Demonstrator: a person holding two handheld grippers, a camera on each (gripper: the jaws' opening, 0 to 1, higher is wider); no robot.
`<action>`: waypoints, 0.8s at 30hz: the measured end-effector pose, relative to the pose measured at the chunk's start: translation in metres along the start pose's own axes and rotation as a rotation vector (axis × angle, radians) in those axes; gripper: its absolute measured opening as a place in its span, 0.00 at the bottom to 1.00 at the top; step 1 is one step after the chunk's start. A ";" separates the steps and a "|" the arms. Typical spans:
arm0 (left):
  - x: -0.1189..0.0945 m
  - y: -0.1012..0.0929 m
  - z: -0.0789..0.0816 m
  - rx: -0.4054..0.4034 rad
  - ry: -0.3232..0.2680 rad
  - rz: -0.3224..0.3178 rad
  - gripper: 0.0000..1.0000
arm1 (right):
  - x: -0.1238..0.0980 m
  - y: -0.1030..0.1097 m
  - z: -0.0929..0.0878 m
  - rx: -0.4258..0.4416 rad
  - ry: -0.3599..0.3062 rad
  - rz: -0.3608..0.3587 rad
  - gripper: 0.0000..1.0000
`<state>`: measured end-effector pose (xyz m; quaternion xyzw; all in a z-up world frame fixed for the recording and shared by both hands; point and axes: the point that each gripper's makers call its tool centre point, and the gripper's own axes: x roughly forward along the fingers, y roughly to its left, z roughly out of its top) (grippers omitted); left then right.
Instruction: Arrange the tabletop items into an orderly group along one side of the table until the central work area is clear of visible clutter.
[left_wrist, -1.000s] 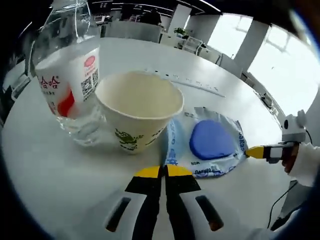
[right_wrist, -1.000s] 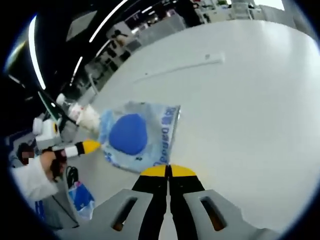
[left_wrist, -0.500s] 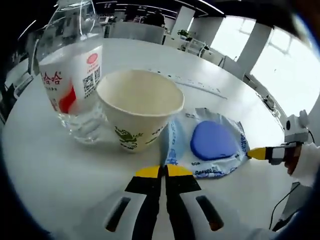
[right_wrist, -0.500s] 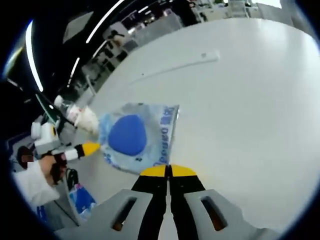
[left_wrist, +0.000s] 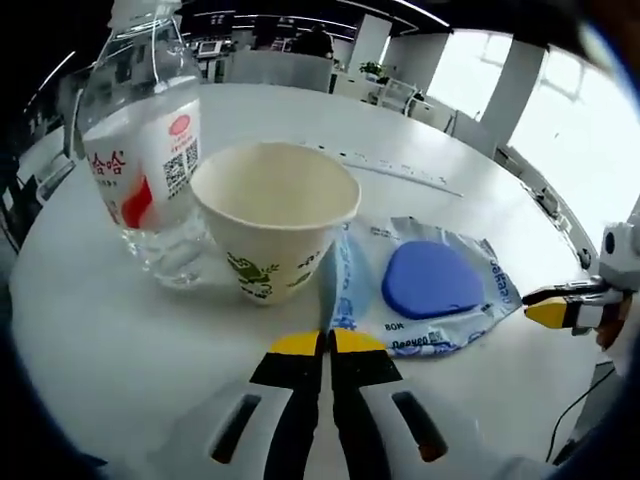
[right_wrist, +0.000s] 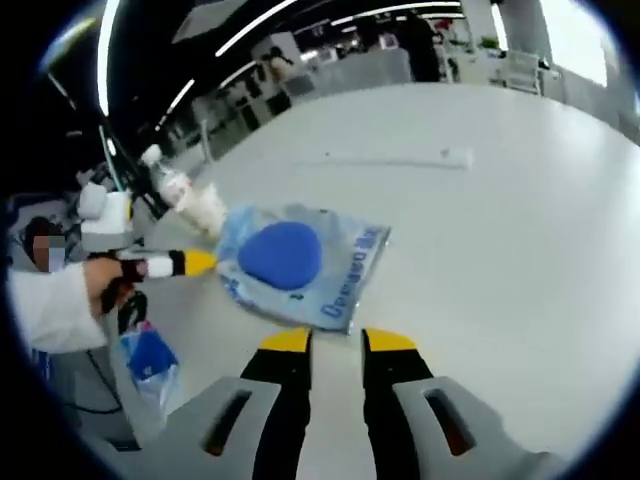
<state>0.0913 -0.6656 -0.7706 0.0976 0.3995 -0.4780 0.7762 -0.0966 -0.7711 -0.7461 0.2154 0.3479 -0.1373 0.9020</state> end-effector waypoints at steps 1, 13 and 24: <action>0.000 0.001 0.000 0.001 0.001 0.001 0.00 | -0.004 0.001 -0.002 0.008 -0.006 0.002 0.21; 0.001 0.002 0.000 0.001 -0.001 0.008 0.00 | -0.081 0.008 -0.021 -0.032 -0.077 0.004 0.32; 0.001 0.001 -0.001 0.050 0.013 0.023 0.00 | -0.110 0.008 -0.011 0.016 -0.087 0.006 0.63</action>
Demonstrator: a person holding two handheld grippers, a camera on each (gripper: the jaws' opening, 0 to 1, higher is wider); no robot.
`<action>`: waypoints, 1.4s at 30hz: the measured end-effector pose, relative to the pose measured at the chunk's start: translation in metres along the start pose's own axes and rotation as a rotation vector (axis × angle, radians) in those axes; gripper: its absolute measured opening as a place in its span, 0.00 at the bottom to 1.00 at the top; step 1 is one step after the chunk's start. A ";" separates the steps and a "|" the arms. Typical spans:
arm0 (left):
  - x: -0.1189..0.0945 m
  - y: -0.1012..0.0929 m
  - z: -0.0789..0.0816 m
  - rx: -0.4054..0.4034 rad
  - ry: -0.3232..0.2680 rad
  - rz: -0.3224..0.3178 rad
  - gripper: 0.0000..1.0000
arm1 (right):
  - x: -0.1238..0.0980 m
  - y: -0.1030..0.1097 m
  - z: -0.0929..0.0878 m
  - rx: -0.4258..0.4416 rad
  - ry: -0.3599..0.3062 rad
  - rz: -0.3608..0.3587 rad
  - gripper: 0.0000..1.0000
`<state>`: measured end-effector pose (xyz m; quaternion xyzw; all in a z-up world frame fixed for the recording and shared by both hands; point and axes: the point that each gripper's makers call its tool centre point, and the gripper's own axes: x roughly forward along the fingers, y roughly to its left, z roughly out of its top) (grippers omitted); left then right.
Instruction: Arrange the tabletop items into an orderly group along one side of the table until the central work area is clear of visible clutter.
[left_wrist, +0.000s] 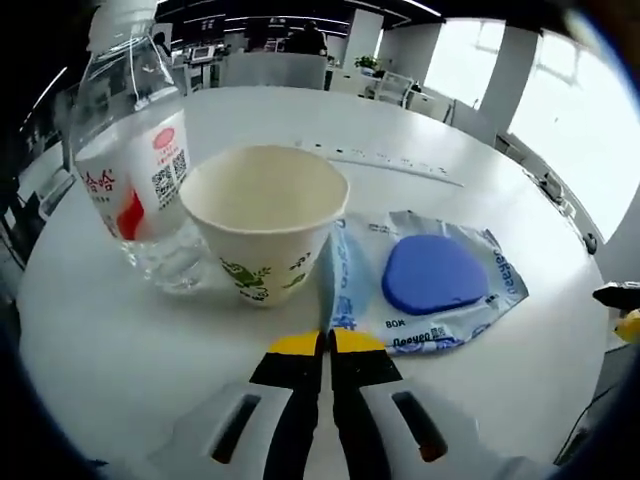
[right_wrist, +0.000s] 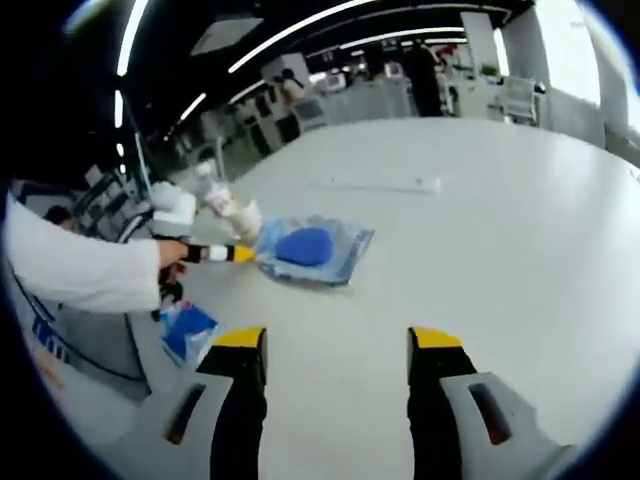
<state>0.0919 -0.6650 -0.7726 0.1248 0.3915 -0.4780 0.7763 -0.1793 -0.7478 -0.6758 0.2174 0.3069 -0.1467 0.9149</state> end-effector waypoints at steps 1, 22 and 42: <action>0.000 0.000 0.000 -0.001 0.000 0.000 0.00 | -0.003 0.000 -0.001 0.003 0.007 -0.004 0.68; -0.014 -0.003 0.009 -0.217 -0.059 0.010 0.27 | -0.043 -0.006 -0.017 0.168 -0.023 0.015 0.68; -0.067 -0.011 0.013 -0.203 -0.134 -0.059 1.00 | -0.036 0.003 -0.021 0.198 -0.050 0.065 0.68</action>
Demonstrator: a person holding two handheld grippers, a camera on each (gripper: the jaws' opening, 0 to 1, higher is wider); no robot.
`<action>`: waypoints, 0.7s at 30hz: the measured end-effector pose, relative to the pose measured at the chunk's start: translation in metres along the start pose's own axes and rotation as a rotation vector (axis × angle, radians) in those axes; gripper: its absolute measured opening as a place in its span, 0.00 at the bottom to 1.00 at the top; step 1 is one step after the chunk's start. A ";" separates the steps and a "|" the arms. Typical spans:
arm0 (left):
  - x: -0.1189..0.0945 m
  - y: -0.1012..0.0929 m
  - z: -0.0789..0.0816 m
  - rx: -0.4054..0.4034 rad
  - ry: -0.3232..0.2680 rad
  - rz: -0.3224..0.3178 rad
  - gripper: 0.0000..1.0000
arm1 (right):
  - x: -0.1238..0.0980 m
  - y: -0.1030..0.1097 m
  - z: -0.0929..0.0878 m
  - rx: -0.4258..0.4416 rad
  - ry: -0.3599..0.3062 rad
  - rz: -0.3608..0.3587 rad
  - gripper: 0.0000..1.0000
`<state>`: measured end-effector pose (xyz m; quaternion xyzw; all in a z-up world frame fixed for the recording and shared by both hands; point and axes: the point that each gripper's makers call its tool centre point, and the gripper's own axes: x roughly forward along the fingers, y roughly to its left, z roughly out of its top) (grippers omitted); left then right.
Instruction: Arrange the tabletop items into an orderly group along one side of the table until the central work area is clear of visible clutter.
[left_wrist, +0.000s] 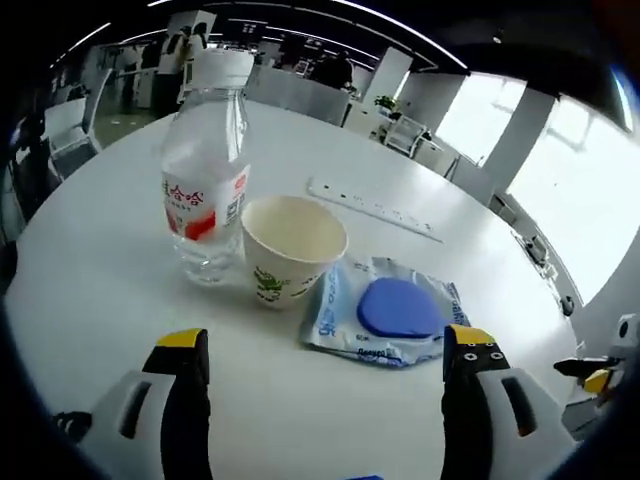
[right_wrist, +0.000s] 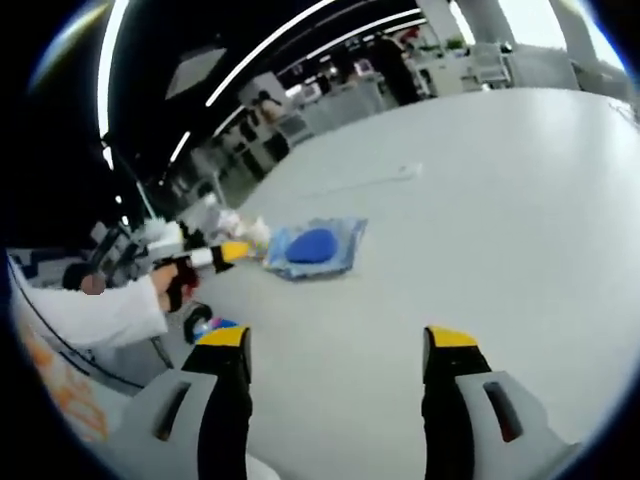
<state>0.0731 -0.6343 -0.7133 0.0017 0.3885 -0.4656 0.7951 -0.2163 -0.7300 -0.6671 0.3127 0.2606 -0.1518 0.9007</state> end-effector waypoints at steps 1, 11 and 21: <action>-0.005 0.001 -0.001 0.004 -0.008 0.002 1.00 | -0.001 0.001 0.000 0.002 -0.001 -0.001 0.68; -0.066 0.006 -0.042 0.004 -0.011 -0.009 1.00 | -0.010 0.002 -0.012 0.024 -0.001 0.012 0.67; -0.097 0.008 -0.050 -0.045 -0.066 0.013 1.00 | -0.016 0.004 -0.027 0.027 0.024 0.029 0.67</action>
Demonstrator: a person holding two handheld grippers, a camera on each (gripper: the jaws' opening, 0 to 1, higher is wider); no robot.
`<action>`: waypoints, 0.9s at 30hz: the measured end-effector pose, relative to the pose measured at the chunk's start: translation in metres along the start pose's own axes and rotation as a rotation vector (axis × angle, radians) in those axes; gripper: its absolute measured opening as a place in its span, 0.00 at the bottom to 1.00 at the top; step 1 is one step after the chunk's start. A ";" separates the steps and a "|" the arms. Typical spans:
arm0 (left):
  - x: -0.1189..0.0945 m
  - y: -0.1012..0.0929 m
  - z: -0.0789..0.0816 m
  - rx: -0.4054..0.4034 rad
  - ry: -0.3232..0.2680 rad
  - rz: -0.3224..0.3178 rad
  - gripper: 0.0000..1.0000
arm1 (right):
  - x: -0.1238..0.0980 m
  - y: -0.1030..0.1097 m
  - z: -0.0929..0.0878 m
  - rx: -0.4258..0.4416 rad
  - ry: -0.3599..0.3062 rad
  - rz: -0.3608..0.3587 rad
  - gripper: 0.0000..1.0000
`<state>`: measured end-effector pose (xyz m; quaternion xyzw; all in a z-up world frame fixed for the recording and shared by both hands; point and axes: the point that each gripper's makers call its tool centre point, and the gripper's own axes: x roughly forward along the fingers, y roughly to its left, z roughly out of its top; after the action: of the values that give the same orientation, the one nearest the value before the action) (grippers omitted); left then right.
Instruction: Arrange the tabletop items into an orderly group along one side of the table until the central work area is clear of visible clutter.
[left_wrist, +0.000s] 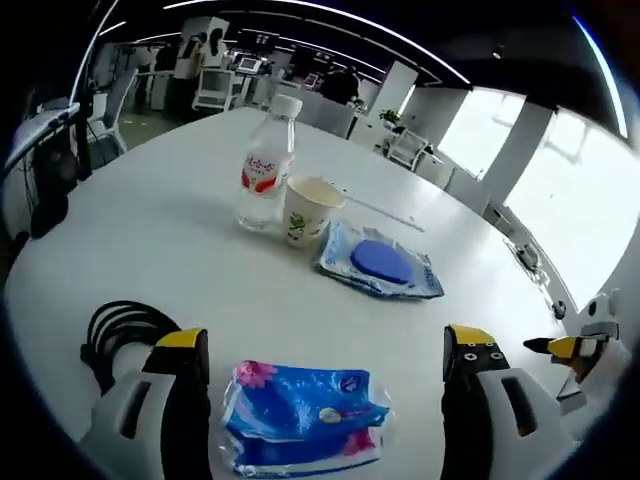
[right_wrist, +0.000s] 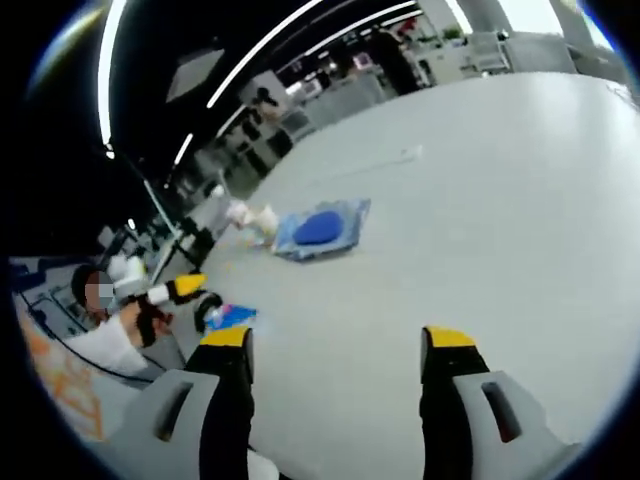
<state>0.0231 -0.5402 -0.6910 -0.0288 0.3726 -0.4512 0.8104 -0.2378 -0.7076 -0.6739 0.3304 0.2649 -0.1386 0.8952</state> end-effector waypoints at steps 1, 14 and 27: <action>0.000 0.001 -0.001 0.004 0.002 0.003 1.00 | -0.001 0.000 0.000 0.002 -0.001 0.000 0.67; 0.000 0.008 0.007 -0.010 -0.022 0.036 1.00 | -0.009 -0.021 0.005 0.030 -0.014 -0.022 0.67; -0.014 0.017 -0.007 -0.022 -0.002 0.046 0.97 | 0.005 -0.007 0.001 0.001 0.034 0.002 0.65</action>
<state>0.0262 -0.5173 -0.6946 -0.0296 0.3775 -0.4282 0.8205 -0.2363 -0.7133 -0.6798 0.3332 0.2799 -0.1323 0.8906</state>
